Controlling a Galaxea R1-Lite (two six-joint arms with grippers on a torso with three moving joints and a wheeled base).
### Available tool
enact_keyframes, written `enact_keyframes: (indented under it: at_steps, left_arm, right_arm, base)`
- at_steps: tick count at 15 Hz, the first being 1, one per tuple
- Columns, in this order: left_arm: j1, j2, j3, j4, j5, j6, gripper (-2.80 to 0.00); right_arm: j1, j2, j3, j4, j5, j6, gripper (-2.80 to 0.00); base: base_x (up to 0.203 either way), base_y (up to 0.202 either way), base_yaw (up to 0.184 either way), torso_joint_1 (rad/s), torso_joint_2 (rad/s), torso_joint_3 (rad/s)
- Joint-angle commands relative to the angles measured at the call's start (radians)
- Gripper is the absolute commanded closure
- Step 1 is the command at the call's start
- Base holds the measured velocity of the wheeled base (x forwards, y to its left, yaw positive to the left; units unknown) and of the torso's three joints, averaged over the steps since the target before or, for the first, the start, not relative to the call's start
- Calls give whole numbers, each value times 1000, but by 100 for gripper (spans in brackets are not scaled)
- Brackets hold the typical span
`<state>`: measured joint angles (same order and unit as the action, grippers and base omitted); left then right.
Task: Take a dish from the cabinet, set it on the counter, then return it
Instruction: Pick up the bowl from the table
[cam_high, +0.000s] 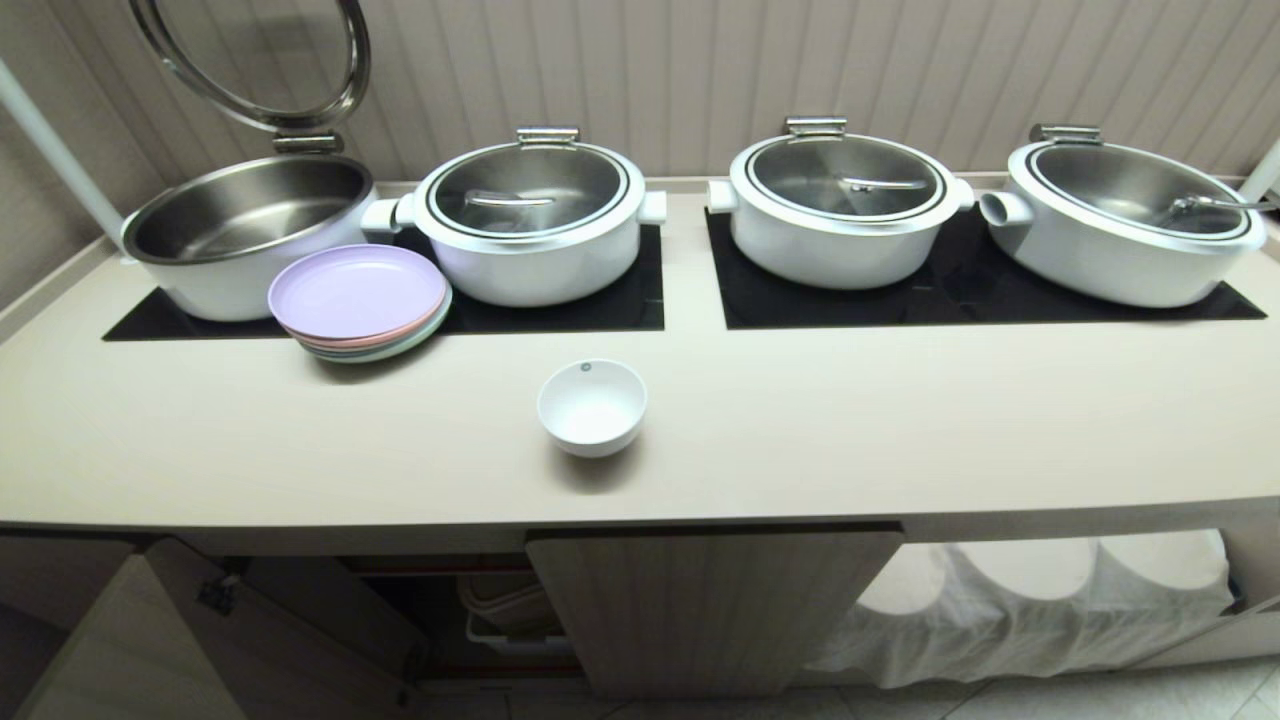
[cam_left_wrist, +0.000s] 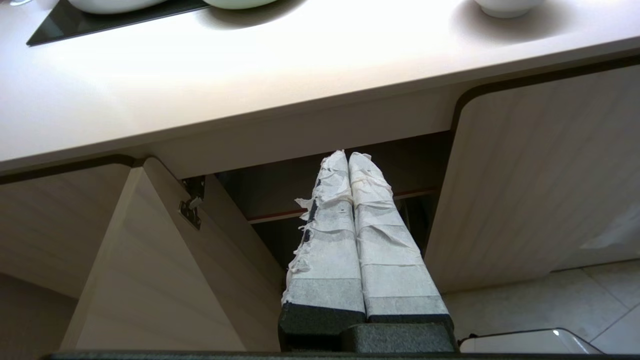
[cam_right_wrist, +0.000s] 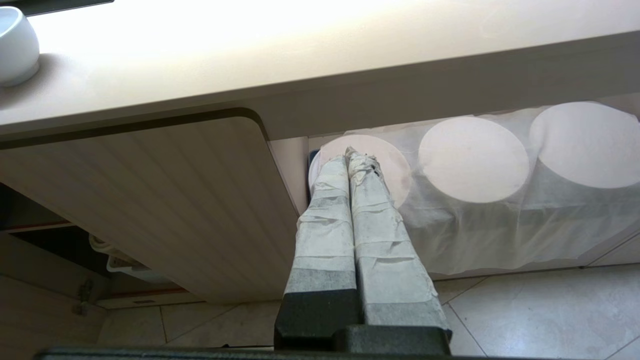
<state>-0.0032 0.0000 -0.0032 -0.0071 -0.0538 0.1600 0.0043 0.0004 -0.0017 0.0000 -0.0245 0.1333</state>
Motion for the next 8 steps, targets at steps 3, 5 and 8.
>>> enact_keyframes:
  at_steps: [3, 5, 8]
  left_arm:
    - [0, 0, 0, 2, 12, -44, 0]
    - [0, 0, 0, 3, 9, -59, 0]
    - [0, 0, 0, 3, 12, -60, 0]
  right_arm:
    - [0, 0, 0, 0, 0, 1, 0]
    - [0, 0, 0, 0, 0, 1, 0]
    - [0, 0, 0, 0, 0, 1, 0]
  base:
    - [0, 0, 0, 0, 0, 0]
    - [0, 0, 0, 0, 0, 0]
    - [0, 0, 0, 0, 0, 0]
